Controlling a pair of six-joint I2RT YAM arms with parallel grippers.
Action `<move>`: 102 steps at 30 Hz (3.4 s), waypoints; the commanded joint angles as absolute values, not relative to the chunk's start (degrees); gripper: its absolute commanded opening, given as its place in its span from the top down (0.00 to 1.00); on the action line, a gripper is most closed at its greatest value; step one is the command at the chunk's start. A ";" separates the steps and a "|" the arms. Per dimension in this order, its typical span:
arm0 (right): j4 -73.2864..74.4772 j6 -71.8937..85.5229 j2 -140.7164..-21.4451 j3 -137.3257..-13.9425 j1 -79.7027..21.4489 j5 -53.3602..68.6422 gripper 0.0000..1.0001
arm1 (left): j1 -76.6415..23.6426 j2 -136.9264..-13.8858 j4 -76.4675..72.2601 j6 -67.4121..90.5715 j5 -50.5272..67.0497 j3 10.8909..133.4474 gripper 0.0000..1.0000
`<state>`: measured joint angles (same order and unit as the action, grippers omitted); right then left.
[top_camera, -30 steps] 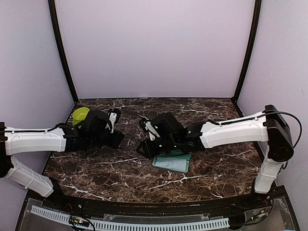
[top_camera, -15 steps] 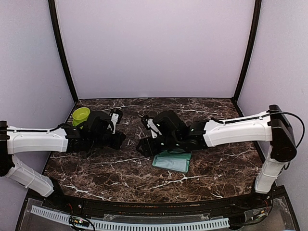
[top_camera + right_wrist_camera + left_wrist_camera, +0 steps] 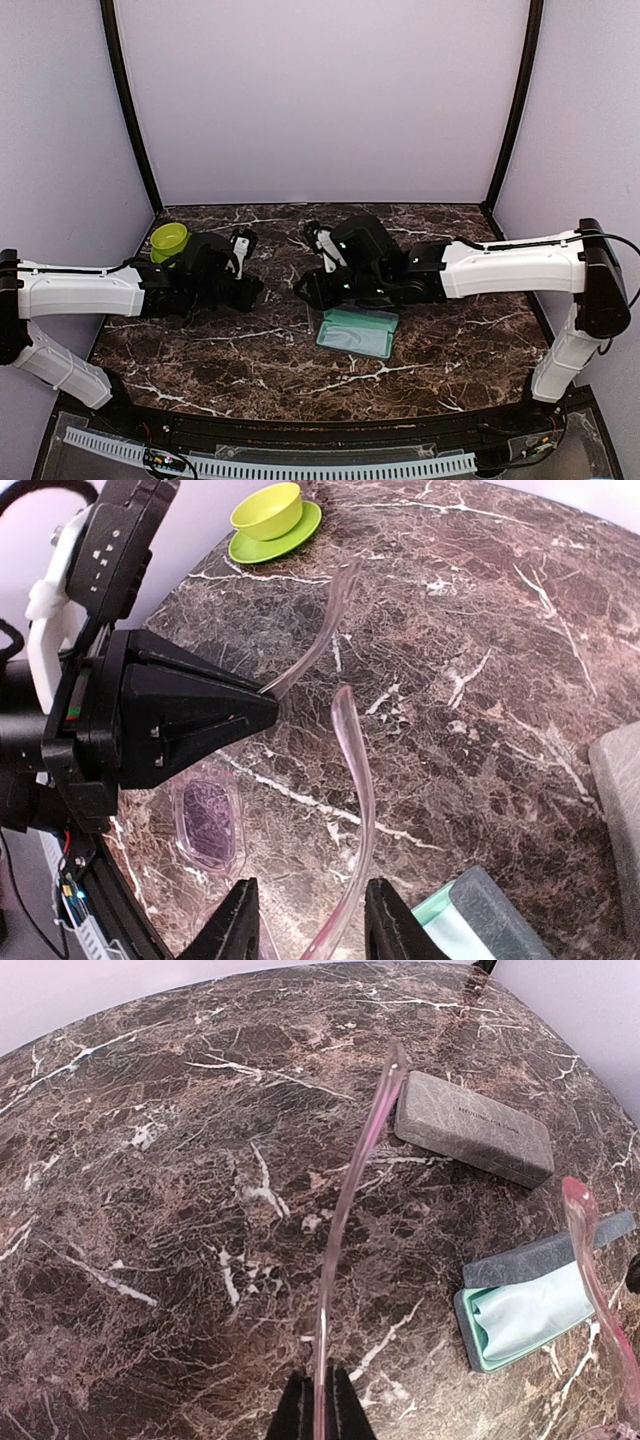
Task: Organize the sunglasses
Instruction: Fold the right temple of the sunglasses with the sunglasses.
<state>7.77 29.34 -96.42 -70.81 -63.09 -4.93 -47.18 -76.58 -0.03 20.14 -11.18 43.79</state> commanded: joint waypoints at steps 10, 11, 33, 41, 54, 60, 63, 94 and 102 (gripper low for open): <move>6.82 30.01 -98.15 -70.15 -61.88 -4.67 0.72 | -47.90 -75.54 -0.84 19.60 -11.89 44.48 1.00; 6.69 30.05 -98.24 -70.00 -61.80 -4.59 0.73 | -47.97 -75.50 -0.80 19.64 -11.88 44.47 1.00; 2.86 31.16 -101.01 -69.13 -61.69 0.35 0.88 | -48.16 -76.02 -1.65 19.95 -12.22 43.86 1.00; 2.46 31.40 -103.01 -69.76 -62.63 2.18 0.90 | -48.16 -76.28 -2.02 20.20 -12.31 43.77 1.00; 2.32 30.77 -105.96 -71.45 -64.22 6.72 0.86 | -48.25 -77.11 -3.10 20.11 -12.04 43.16 1.00; 2.21 30.59 -106.55 -71.46 -64.29 8.92 0.83 | -48.34 -77.69 -3.64 19.78 -12.04 42.98 1.00; 2.05 30.44 -106.54 -71.37 -64.32 9.72 0.82 | -48.42 -77.78 -3.90 19.69 -12.28 42.85 1.00; 7.03 21.96 -95.62 -62.87 -62.46 9.68 0.20 | -49.56 -80.59 -1.25 18.86 -11.80 44.85 1.00; -5.23 35.22 -94.75 -56.29 -60.03 21.25 0.08 | -49.66 -76.35 -9.42 16.71 -10.63 39.47 1.00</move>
<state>3.33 28.62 -96.51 -58.67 -61.01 14.13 -49.32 -79.92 -4.16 18.09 -11.35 41.98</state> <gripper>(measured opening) 0.905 0.055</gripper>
